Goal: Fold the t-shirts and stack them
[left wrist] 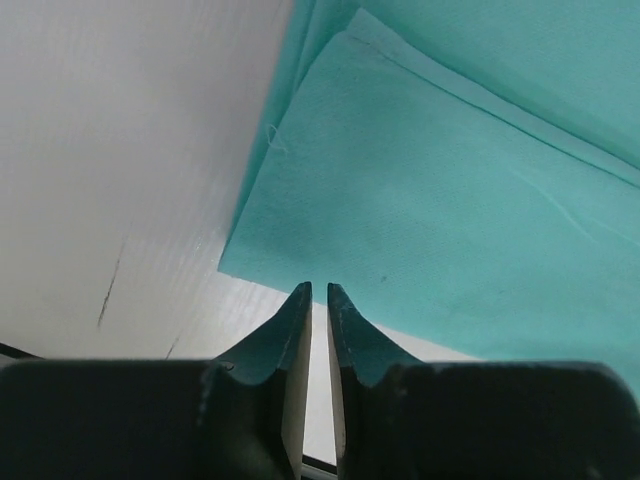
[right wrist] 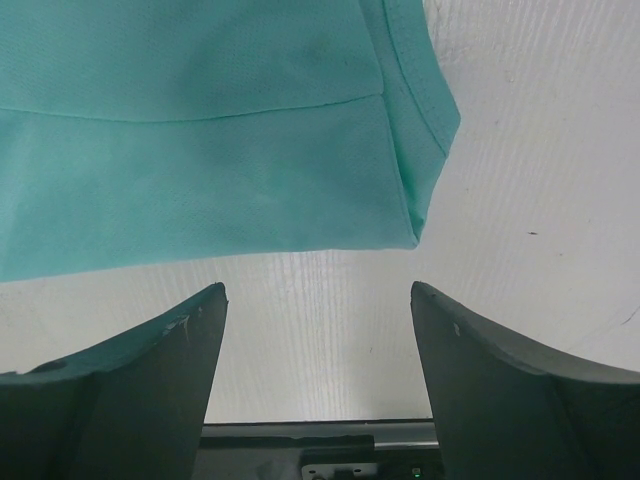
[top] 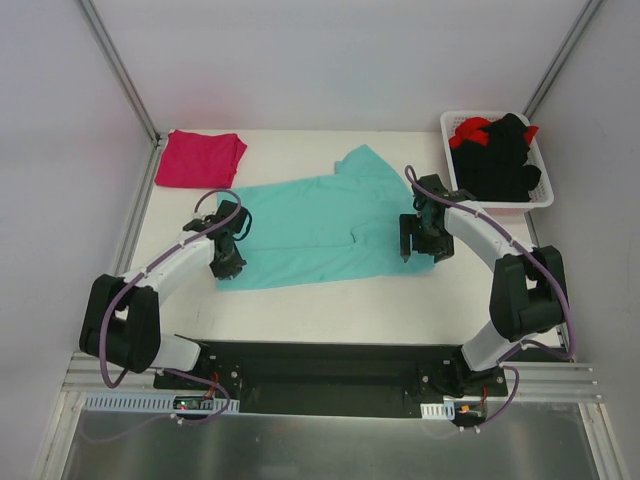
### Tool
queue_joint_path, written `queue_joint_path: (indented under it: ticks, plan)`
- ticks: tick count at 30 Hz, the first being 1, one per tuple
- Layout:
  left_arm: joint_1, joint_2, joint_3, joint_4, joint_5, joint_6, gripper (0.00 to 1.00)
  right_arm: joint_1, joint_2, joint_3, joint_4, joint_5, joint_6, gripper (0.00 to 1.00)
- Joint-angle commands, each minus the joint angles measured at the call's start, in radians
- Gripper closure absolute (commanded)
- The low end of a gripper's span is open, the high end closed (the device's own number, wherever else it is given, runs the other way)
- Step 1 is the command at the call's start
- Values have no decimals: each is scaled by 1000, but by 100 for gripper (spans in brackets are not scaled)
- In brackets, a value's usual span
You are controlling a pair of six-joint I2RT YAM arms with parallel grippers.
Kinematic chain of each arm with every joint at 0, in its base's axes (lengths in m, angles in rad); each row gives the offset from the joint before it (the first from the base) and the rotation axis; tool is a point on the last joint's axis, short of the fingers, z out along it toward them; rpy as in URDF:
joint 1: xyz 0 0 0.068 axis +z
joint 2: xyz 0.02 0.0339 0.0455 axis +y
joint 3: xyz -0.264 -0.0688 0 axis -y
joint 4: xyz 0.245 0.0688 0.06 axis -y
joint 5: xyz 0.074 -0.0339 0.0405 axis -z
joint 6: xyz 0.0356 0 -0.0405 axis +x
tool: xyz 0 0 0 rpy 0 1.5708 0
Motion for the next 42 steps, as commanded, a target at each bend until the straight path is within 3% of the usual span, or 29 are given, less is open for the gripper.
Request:
queue_joint_path:
  ticks: [1,9,10,11,23,26,30,42]
  plan:
    - [24,25,-16,-39,-27,-41,86,2,-4,17,-8,-4,6,22]
    - [52,73,-59,19,36,-41,84,2,14,4,9,0,6,22]
    - [58,79,-63,31,49,-39,94,2,19,3,13,-1,6,22]
    - [61,82,-71,37,59,-36,95,0,23,4,21,-3,6,22]
    - [81,99,-103,85,100,-22,92,-33,114,63,73,-44,6,23]
    - [81,98,-105,87,102,-21,92,-46,135,92,79,-50,5,29]
    - [82,93,-106,85,102,-18,92,-53,158,115,59,-60,5,63]
    - [83,91,-103,87,115,-11,92,-44,122,107,-26,-4,-18,53]
